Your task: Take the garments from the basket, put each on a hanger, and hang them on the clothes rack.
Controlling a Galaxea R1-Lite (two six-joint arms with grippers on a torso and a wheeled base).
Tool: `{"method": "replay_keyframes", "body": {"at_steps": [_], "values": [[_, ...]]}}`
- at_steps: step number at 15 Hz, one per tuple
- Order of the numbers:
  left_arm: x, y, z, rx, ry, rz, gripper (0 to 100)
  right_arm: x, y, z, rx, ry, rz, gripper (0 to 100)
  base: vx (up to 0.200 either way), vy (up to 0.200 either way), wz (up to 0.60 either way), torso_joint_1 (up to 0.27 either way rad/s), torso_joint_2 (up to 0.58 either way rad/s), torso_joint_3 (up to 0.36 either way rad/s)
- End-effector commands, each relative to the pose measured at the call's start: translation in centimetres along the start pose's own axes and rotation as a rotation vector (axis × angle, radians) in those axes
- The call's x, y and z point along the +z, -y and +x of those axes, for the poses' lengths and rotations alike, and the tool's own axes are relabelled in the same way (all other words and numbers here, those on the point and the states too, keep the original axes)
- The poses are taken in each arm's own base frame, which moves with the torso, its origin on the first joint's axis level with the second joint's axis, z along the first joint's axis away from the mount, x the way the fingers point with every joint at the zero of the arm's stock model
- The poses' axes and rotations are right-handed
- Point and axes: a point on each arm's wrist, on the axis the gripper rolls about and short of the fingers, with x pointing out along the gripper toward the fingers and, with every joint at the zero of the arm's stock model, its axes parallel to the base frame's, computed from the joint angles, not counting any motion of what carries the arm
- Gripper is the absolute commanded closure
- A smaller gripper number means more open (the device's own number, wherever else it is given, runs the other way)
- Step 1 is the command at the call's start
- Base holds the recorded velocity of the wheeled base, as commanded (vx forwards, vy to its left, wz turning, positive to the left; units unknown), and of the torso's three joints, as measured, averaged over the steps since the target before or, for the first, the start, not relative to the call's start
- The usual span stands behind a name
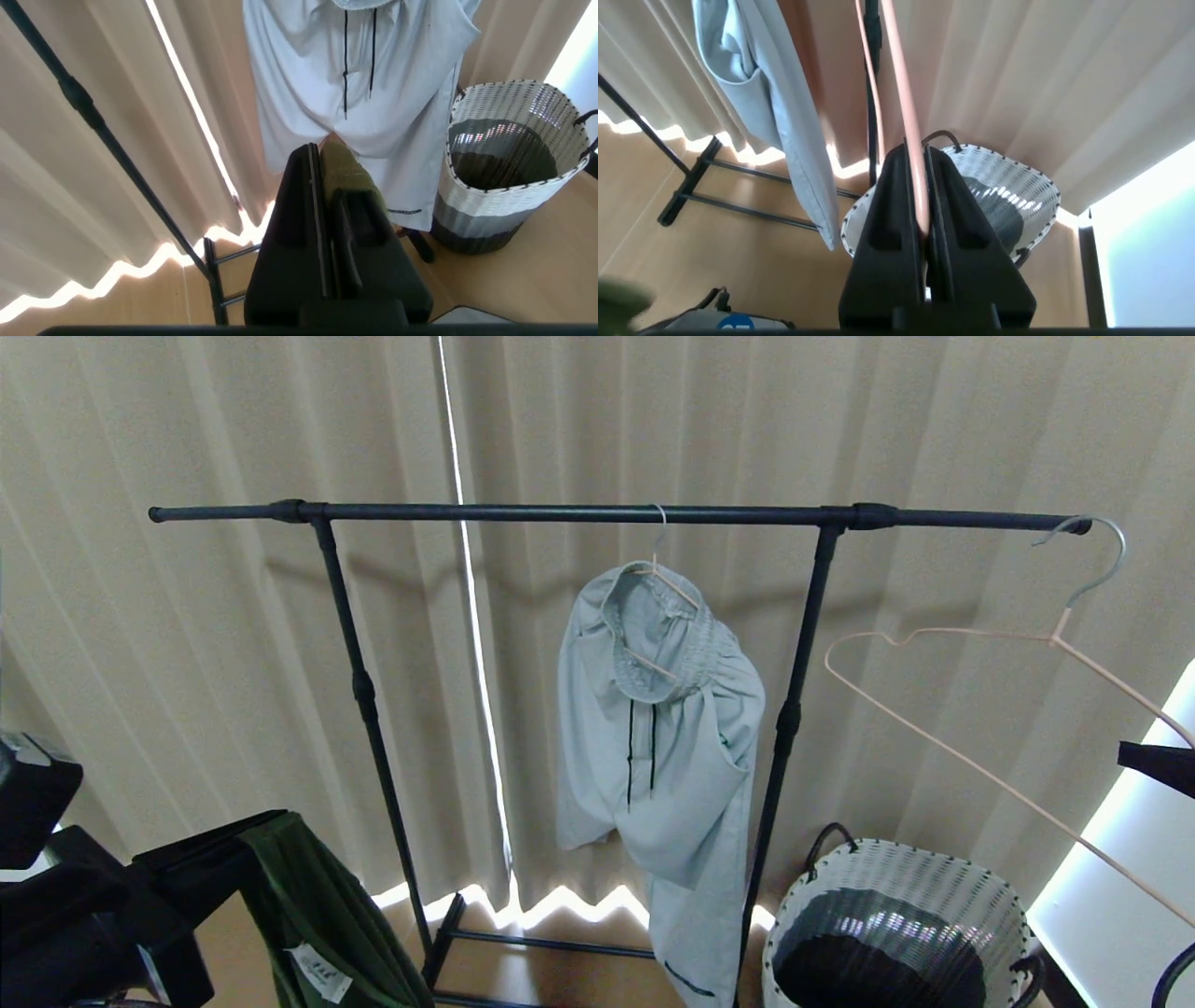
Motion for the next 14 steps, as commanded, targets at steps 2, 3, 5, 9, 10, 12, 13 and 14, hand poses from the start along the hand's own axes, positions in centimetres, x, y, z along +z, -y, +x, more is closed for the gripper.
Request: {"method": "replay_keyframes", "body": {"at_steps": [2,3,5,9,10,12,13,14], "values": [[-0.02,0.02,-0.01,-0.001,0.0,0.005,100,-0.01,-0.04,-0.23,0.0,0.007,-0.001,100,0.0,0.0,0.0,0.0,0.0,0.0],[-0.08,0.02,-0.01,-0.001,-0.003,0.011,100,-0.01,-0.04,-0.23,0.0,0.007,-0.001,100,0.0,0.2,0.0,0.002,0.01,0.002],[-0.2,0.02,-0.02,0.0,-0.006,0.014,100,-0.01,-0.13,-0.22,0.006,0.007,-0.003,100,0.0,0.2,0.0,-0.01,0.0,0.002],[-0.2,0.02,-0.02,0.0,-0.006,0.014,100,0.07,-0.14,-0.24,0.005,0.01,-0.005,100,0.0,0.2,0.0,0.016,0.0,0.002],[-0.24,0.04,-0.02,-0.002,-0.008,0.014,100,0.03,-0.14,-0.23,0.005,0.009,-0.004,100,0.0,0.2,0.0,-0.002,0.0,0.002],[-0.24,0.04,-0.02,-0.002,-0.008,0.014,100,0.03,-0.14,-0.23,0.005,0.009,-0.004,100,0.0,0.2,0.0,0.019,0.0,0.01],[-0.24,0.04,-0.02,-0.002,-0.008,0.016,100,0.03,-0.14,-0.23,0.005,0.009,-0.004,100,0.0,0.0,0.0,0.0,0.0,0.0],[-0.28,0.05,-0.02,-0.002,-0.009,0.019,100,0.08,-0.14,-0.2,0.005,0.01,-0.005,100,0.0,0.0,0.0,0.0,0.0,0.0]]}}
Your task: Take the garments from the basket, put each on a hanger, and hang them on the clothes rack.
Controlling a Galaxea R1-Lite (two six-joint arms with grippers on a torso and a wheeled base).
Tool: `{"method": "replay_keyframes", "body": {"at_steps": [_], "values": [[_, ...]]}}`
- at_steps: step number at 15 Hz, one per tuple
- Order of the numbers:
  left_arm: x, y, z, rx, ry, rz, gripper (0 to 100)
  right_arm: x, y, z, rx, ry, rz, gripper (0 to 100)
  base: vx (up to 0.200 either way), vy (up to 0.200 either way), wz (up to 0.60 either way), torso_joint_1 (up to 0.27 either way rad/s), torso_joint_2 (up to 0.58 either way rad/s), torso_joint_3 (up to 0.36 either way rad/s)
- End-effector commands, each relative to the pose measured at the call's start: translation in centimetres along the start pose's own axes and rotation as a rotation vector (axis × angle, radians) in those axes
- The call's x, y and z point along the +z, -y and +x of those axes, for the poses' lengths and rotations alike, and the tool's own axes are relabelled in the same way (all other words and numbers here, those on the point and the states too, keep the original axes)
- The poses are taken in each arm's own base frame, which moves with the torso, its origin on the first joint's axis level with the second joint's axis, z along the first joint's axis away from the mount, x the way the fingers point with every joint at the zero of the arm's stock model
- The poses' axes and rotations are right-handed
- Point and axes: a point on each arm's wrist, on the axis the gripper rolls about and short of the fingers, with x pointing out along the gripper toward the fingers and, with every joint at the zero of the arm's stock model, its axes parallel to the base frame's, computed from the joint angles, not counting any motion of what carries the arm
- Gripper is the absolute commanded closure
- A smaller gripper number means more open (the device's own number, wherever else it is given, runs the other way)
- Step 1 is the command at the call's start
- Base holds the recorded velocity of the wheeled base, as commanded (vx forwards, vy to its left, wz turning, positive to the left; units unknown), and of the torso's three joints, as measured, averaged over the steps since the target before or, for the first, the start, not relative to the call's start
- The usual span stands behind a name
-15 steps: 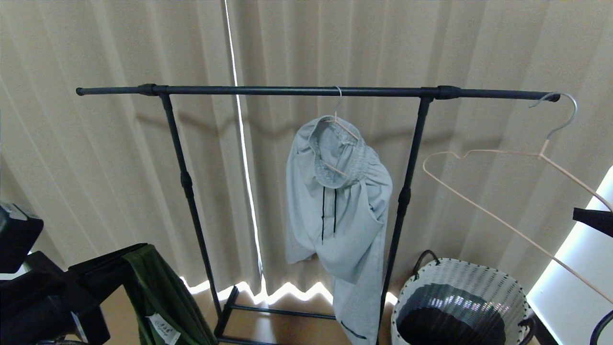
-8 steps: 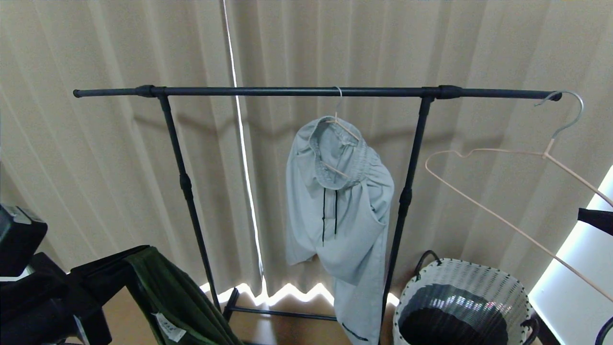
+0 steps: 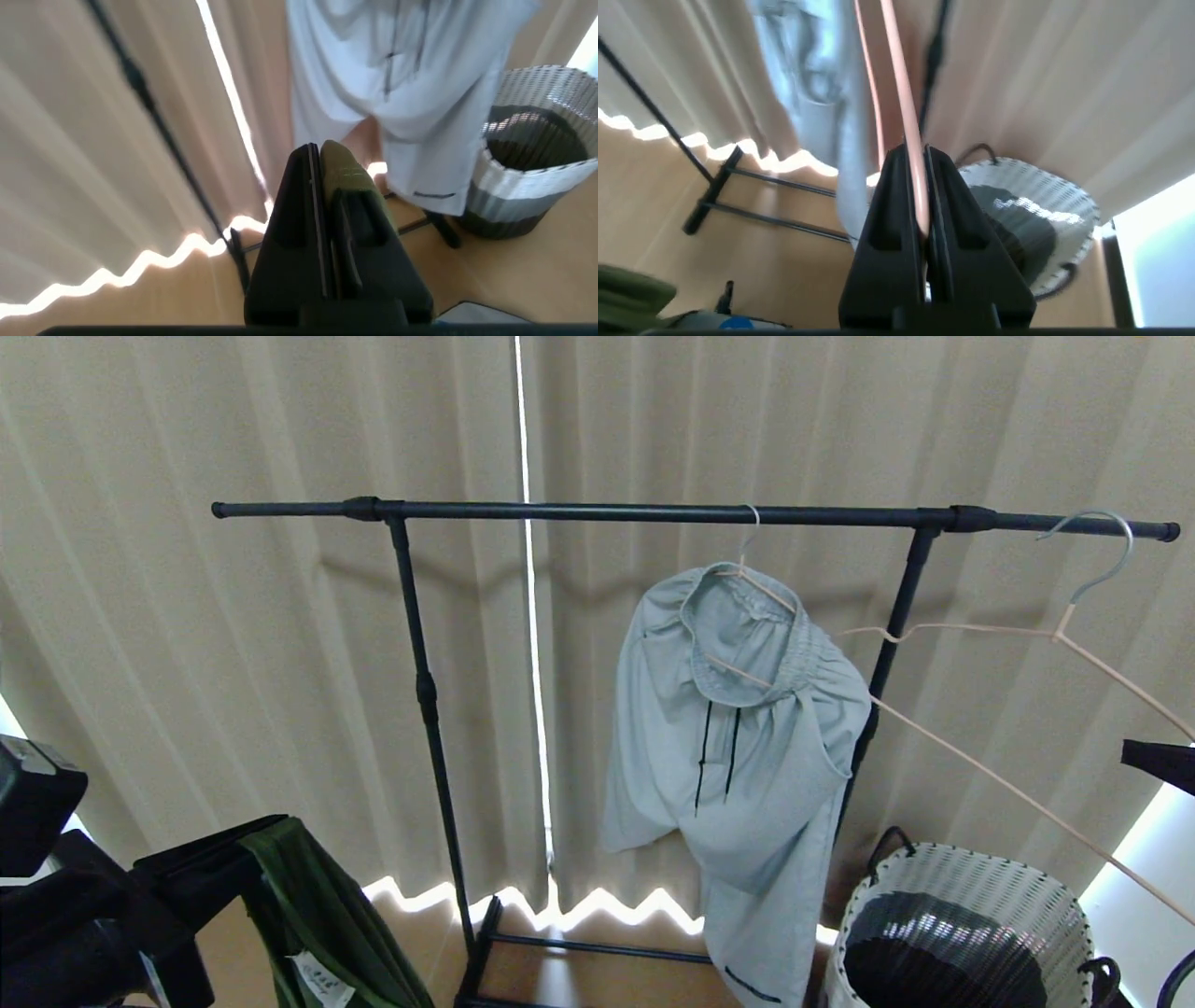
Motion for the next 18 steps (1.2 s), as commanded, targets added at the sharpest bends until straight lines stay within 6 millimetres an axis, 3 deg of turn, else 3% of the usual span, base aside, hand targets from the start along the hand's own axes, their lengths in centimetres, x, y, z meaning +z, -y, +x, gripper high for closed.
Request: {"method": "replay_keyframes", "body": {"at_steps": [1,18], "values": [[-0.02,0.0,0.02,0.0,-0.002,0.002,100,0.17,0.03,0.1,0.0,0.003,-0.002,100,0.0,0.0,0.0,0.0,0.0,0.0],[-0.06,0.06,-0.23,-0.006,0.002,-0.003,100,-0.48,-0.27,0.08,0.063,0.02,-0.007,100,0.0,0.0,0.0,0.0,0.0,0.0]]}}
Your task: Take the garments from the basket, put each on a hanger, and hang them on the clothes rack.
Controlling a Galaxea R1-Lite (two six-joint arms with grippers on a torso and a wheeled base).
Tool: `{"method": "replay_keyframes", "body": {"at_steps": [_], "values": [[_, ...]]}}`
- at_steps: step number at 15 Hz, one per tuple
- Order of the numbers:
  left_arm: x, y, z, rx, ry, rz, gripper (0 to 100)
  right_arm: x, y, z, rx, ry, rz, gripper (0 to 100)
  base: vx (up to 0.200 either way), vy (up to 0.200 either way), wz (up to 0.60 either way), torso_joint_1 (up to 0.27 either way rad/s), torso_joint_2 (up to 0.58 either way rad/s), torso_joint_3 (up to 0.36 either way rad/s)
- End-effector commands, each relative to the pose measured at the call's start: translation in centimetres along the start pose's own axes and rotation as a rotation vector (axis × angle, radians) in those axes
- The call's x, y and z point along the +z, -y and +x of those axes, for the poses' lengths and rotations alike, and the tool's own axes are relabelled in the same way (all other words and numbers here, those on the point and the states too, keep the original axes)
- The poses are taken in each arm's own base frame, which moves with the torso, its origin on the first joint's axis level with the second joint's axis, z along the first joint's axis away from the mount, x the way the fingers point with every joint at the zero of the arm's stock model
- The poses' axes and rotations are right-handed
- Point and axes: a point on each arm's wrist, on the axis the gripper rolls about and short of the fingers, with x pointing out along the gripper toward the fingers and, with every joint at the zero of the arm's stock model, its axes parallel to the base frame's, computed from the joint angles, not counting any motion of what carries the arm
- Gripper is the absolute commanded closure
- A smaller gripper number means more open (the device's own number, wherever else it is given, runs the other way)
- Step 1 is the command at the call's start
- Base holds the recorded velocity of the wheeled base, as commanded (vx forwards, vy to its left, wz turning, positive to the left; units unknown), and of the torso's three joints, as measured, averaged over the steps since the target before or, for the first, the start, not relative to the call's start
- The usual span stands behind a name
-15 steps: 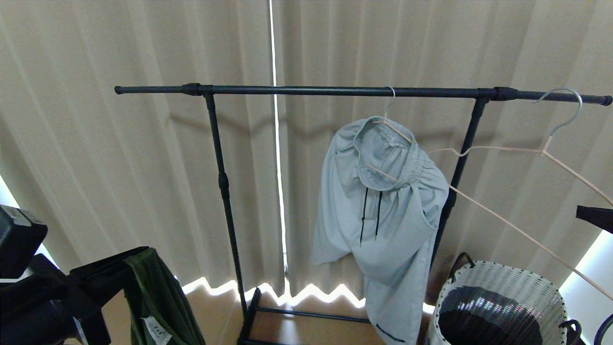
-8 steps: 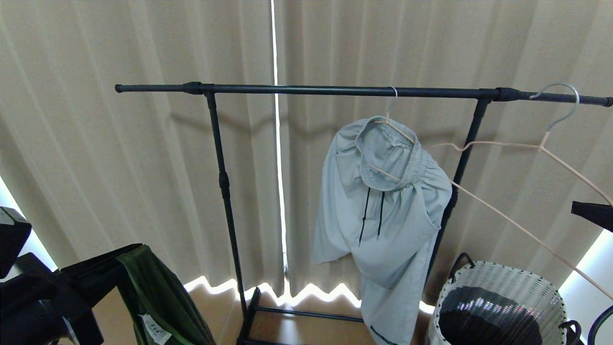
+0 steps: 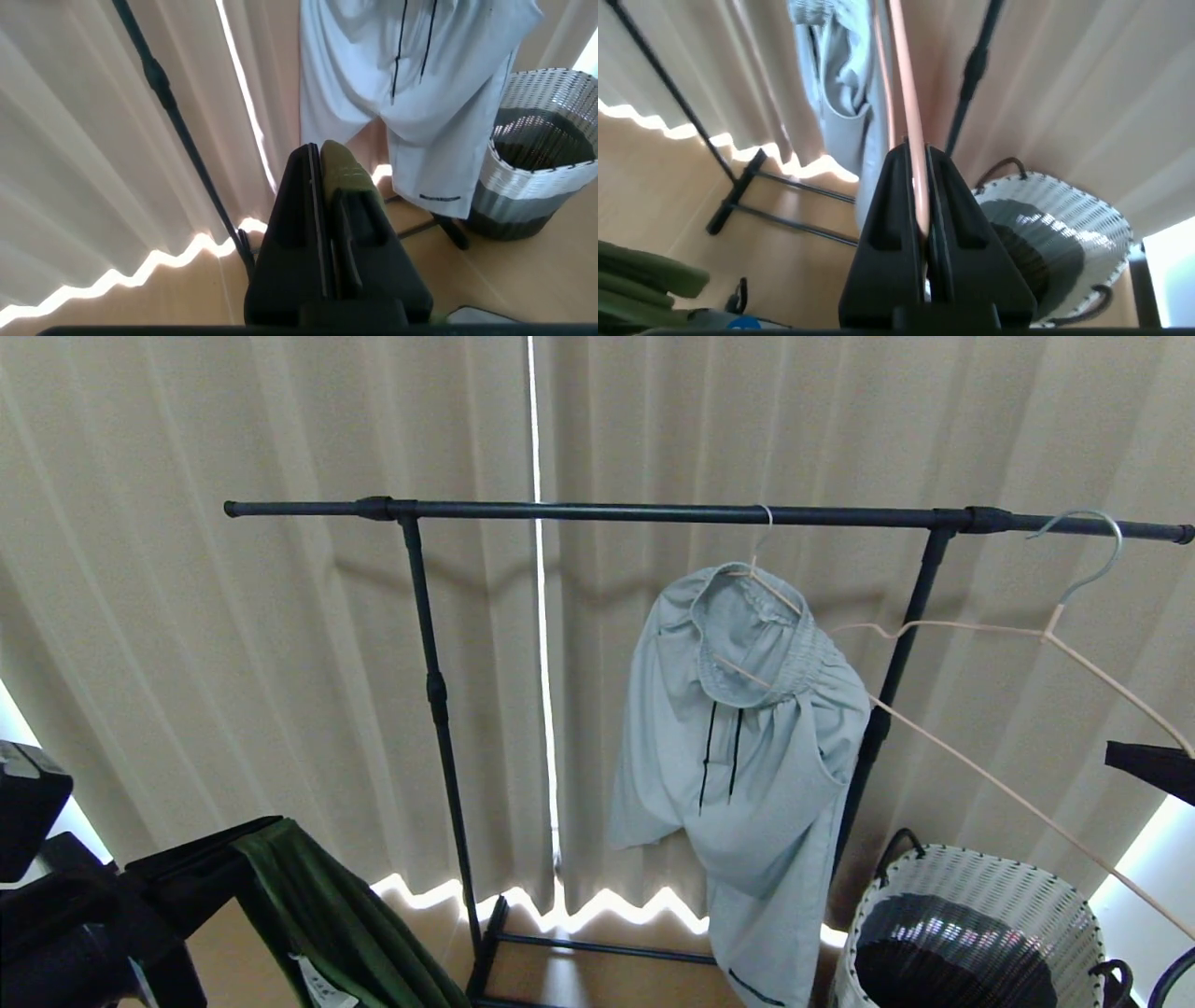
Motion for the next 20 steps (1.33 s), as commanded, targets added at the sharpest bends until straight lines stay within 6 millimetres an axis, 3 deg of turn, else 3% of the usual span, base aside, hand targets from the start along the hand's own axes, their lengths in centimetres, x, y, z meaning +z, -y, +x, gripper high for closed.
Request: {"method": "replay_keyframes", "body": {"at_steps": [1,9,14,18,20], "values": [[-0.4,0.1,0.5,-0.007,-0.034,-0.001,100,-0.2,0.0,-0.1,-0.002,-0.001,-0.001,100,0.0,0.0,0.0,0.0,0.0,0.0],[0.4,0.2,2.8,-0.031,-0.08,0.006,100,0.3,-0.5,-1.1,0.125,0.056,-0.014,100,0.0,0.0,0.0,0.0,0.0,0.0],[3.9,-0.4,5.3,0.039,-0.103,0.011,100,1.5,-0.7,-1.3,0.149,0.164,-0.051,100,0.0,0.0,0.0,0.0,0.0,0.0],[5.5,-0.7,8.4,0.086,-0.129,0.014,100,0.8,-2.3,0.1,0.322,0.102,-0.076,100,0.0,0.0,0.0,0.0,0.0,0.0],[6.8,-0.2,10.7,0.182,-0.129,0.023,100,-0.1,-4.3,1.5,0.462,0.024,-0.104,100,0.0,0.0,0.0,0.0,0.0,0.0]]}}
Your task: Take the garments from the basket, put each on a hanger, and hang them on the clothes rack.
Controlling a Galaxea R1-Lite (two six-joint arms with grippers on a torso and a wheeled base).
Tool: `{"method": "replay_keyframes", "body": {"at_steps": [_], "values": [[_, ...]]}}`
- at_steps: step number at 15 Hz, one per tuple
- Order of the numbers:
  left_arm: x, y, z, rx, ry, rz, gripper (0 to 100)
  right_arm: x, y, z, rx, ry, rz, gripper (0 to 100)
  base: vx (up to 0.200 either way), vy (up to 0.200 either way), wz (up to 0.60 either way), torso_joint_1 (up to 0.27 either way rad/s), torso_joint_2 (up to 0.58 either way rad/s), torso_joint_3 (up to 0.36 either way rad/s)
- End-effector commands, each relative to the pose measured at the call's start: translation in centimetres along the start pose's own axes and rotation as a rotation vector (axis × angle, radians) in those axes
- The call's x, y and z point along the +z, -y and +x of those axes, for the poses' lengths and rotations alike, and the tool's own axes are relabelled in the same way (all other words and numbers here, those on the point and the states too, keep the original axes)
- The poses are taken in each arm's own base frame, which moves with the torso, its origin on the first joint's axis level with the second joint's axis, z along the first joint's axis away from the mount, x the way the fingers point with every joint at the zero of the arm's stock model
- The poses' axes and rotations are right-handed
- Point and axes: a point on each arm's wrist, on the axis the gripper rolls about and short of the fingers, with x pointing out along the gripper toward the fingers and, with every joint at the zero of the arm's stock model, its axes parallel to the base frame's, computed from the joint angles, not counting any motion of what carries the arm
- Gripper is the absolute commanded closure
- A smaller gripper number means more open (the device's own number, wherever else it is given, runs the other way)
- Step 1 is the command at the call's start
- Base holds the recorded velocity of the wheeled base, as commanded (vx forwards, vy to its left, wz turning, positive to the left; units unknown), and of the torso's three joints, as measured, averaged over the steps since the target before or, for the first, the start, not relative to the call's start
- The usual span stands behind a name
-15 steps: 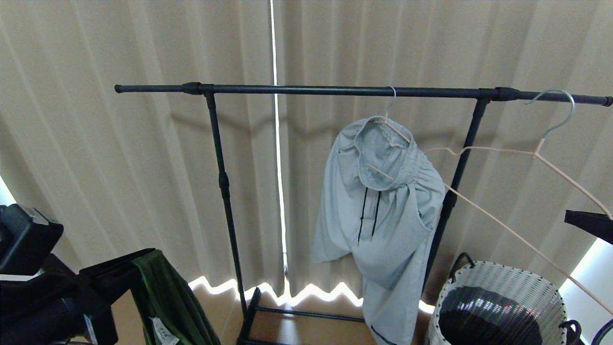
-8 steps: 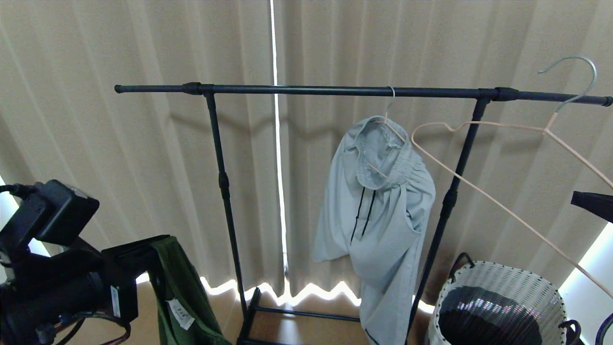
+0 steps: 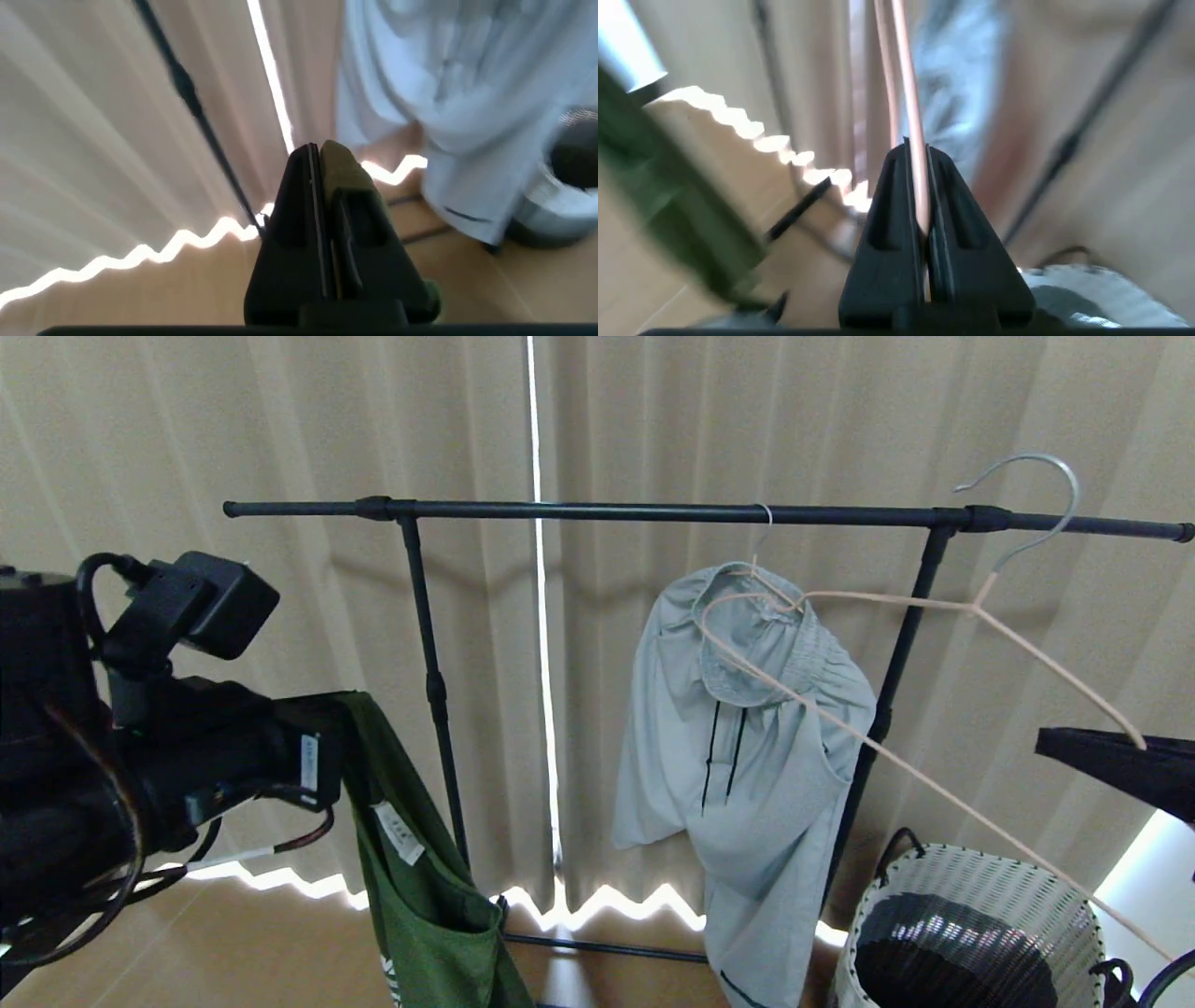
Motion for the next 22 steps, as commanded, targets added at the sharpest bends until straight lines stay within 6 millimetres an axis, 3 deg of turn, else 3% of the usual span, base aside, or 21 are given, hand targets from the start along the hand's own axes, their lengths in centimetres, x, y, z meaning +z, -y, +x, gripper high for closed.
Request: {"method": "replay_keyframes", "body": {"at_steps": [1,6,11,18,22], "values": [[1.0,1.2,2.9,0.049,-0.026,0.013,100,-1.1,-1.4,2.2,0.141,-0.09,0.009,100,0.0,0.0,0.0,0.0,0.0,0.0],[3.5,1.8,5.5,0.139,-0.012,-0.034,100,-1.5,-5.5,5.2,0.39,-0.176,0.084,100,0.0,0.0,0.0,0.0,0.0,0.0],[3.5,2.6,7.3,0.13,-0.023,-0.135,100,-1.2,-7.0,6.2,0.466,-0.168,0.125,100,0.0,0.0,0.0,0.0,0.0,0.0],[3.4,2.8,7.2,0.122,-0.026,-0.132,100,-1.0,-7.4,7.7,0.48,-0.146,0.118,100,0.0,0.0,0.0,0.0,0.0,0.0],[3.4,2.9,6.8,0.162,-0.047,-0.118,100,-0.6,-7.4,9.7,0.439,-0.165,0.126,100,0.0,0.0,0.0,0.0,0.0,0.0]]}}
